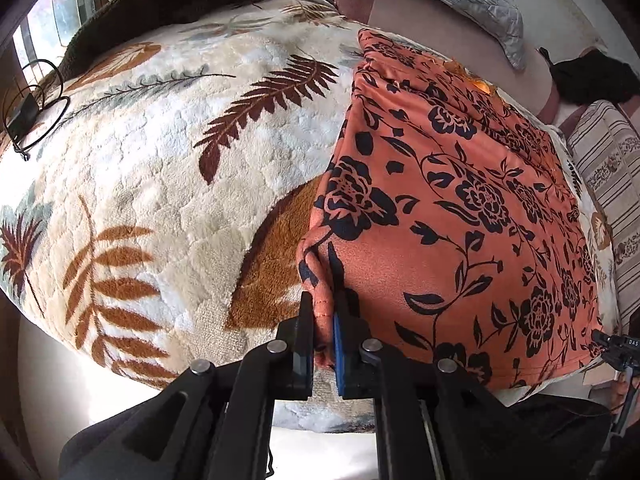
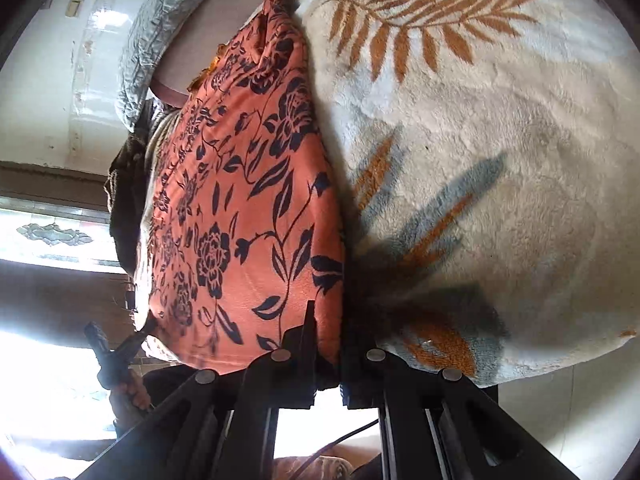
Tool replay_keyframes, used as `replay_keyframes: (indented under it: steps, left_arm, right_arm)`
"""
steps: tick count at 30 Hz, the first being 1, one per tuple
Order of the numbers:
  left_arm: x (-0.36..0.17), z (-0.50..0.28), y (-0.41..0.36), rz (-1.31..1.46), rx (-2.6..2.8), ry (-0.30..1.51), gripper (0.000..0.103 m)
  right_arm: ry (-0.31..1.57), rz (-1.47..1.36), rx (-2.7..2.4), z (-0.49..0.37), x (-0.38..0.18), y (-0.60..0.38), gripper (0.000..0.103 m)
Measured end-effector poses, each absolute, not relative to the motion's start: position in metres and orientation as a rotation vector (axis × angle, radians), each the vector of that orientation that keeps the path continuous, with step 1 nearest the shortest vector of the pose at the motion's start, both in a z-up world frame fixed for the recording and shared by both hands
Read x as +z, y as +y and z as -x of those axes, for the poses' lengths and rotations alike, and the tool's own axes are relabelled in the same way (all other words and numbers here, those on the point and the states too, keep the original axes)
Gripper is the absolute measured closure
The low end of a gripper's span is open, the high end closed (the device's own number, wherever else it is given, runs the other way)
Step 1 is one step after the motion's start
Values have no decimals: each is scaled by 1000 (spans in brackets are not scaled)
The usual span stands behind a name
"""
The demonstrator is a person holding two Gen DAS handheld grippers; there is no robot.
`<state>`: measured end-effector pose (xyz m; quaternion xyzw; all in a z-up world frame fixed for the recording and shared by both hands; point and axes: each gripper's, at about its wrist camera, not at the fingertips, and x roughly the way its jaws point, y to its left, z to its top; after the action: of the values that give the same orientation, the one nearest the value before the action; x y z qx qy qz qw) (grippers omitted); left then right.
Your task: Fold small clothes
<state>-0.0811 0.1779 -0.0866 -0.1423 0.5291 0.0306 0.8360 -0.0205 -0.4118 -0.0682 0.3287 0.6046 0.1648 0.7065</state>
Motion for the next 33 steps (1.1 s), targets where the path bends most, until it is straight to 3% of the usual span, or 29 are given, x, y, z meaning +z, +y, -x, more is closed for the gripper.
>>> replay_keyframes:
  steps: [3,7,10,16,20,21,22,23,25,30,33]
  left_arm:
    - [-63,80,178,288,54,1028,95]
    - [-87,62,182,318,57,1161,95]
    - [-58,35,181,317,11,1092,95]
    - [23,-104,179,279,-43,841,95]
    - [-2,-218,187,304,41,858,91]
    - [-16,-239,188,301,84,846,70]
    - [-34,-261,190,300,117,875,52]
    - [-52,-277,192,292,150,934,25]
    - [-69,-286,204,307,187,973,25]
    - [-43,-209,231,374,176,823,25]
    - [-47,-155,218,380,68,855,25]
  right_arm:
    - [1256,-723,425,15,-44,-411,95]
    - [1323,-714,416,1,-59,-408,95]
    - [1303,-754,449,-19,-52,-407,95]
    - [1023,-782,507,-152,22,-408,95]
    - [938,-883,441,-264,11,-410,91]
    - [967,-898,420,-288,-6,-408,74]
    - [1007,-892,366,-305,-24,-405,44]
    - [1040,-881,270,-313,-41,-404,32]
    - [1022,-927,175,-302,-57,-404,30]
    - [912,-857,201,-206,-34,-401,30]
    - [952,-872,179,-141,-38,-392,20]
